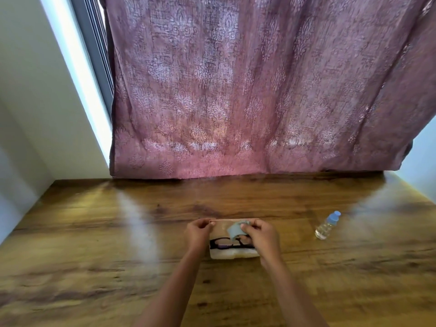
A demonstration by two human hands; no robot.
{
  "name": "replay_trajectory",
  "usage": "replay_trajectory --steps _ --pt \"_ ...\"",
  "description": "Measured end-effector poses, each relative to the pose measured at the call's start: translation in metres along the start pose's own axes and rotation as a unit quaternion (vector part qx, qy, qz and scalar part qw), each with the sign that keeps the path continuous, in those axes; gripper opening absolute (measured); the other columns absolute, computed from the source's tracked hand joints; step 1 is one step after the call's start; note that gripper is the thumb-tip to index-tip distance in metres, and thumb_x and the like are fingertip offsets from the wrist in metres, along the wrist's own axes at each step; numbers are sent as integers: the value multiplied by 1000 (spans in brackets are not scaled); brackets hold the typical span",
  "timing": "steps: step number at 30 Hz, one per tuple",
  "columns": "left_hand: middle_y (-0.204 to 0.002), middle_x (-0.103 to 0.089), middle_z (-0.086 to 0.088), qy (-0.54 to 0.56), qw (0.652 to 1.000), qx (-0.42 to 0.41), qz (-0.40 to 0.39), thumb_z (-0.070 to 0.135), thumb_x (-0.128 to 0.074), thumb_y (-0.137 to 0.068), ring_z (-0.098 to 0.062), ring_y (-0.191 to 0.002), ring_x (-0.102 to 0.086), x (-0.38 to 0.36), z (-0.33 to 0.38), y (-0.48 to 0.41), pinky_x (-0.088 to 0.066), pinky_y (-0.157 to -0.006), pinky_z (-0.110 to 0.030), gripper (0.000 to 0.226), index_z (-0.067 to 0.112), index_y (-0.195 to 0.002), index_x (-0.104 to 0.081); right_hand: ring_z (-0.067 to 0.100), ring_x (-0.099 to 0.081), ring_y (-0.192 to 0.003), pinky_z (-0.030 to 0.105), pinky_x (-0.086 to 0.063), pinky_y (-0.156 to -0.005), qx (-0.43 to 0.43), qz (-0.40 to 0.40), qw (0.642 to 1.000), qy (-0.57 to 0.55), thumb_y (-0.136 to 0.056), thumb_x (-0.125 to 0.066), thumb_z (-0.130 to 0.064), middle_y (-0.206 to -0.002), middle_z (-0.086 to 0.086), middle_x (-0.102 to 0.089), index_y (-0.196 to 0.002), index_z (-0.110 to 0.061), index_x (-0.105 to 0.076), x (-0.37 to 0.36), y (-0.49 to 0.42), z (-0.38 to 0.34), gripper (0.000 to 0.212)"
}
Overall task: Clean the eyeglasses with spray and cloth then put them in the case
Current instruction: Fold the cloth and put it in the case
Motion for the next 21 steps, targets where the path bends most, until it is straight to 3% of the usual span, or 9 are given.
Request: replay_trajectory --steps 4,8,10,12,14,18,21 --pt "-83 -71 3 29 999 -3 -13 16 -66 -83 -13 -80 -64 -2 -3 -1 -56 -79 -39 8 21 -85 -72 20 -63 -76 17 -54 -51 -39 -27 999 -14 -85 -59 3 -89 13 -62 -92 1 -61 -18 3 18 8" --pt "-84 -69 3 57 998 10 -36 12 -66 -83 -15 -85 -63 -6 -6 -3 -56 -81 -39 11 22 -84 -70 17 -65 -73 27 -57 -58 1 24 987 161 -82 -67 -9 -86 7 -67 -84 -10 -63 3 -7 24 5" --pt "-83 -70 1 58 998 13 -32 10 -68 -81 -15 -82 -65 -5 -8 -5 -57 -78 -37 9 17 -86 -71 16 -65 -72 36 -58 -67 18 43 975 218 -79 -70 -14 -81 3 -69 -78 -14 -64 9 -9 22 6" --pt "-85 -71 -2 51 998 13 -33 6 -69 -79 -12 -75 -63 -6 -10 -7 -54 -67 -26 13 10 -92 -72 15 -65 -72 36 -57 -68 27 59 967 245 -78 -71 -16 -77 1 -68 -75 -15 -65 13 -9 19 7" --pt "-89 -72 -5 37 999 7 -36 4 -69 -79 -10 -72 -62 -8 -10 -7 -47 -59 -16 18 8 -96 -72 14 -63 -71 30 -54 -64 31 70 959 271 -77 -72 -19 -76 0 -68 -75 -14 -66 16 -9 17 8" --pt "-94 -72 -6 24 999 7 -38 4 -68 -80 -6 -71 -61 -7 -13 -8 -44 -54 -11 21 7 -101 -70 12 -59 -67 22 -40 -50 24 63 948 310 -75 -74 -23 -75 -1 -66 -77 -13 -66 18 -8 19 13" --pt "-94 -71 -5 15 999 2 -35 4 -67 -81 -3 -69 -59 -7 -13 -7 -45 -49 -8 22 6 -103 -69 15 -58 -70 23 -35 -49 19 68 945 320 -73 -76 -25 -78 0 -63 -77 -14 -59 21 -7 19 21"
Point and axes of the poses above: each hand's wrist, its own y-axis away from the middle knuckle, its own x-axis out of the back of the hand, z = x × y, the point moved 10 cm from there along -y, towards the middle knuckle
